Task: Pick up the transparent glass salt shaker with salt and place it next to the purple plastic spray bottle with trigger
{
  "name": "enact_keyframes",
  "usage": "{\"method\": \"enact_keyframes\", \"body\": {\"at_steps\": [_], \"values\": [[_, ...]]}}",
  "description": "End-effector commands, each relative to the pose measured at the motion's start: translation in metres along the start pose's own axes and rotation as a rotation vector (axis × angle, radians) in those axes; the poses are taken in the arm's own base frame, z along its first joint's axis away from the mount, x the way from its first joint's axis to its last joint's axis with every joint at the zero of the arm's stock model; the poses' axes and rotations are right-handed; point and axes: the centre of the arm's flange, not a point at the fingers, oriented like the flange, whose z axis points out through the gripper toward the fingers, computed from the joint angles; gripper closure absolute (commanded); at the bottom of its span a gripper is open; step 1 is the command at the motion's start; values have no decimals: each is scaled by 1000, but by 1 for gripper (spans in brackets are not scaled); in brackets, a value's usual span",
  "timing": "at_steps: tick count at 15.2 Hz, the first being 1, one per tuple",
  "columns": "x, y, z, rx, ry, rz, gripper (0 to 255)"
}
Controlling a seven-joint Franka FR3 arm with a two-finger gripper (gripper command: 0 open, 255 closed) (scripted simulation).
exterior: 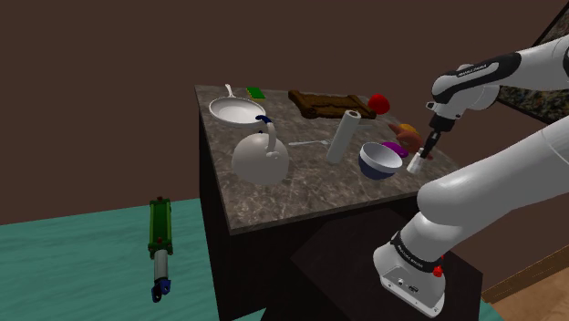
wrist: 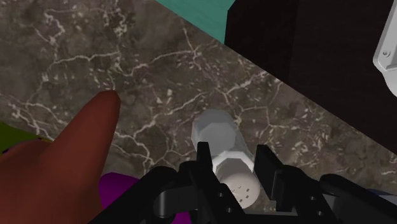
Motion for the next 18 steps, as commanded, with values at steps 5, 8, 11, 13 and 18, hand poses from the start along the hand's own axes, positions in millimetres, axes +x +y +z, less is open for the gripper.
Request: {"method": "enact_keyframes", "body": {"at_steps": [5,8,11,13,18], "values": [[0,1,6,-1,0,0,255],[0,1,6,-1,0,0,255],[0,1,6,-1,0,0,0],[0,1,6,-1,0,0,0],[0,1,-44,-1,0,0,0]]}}
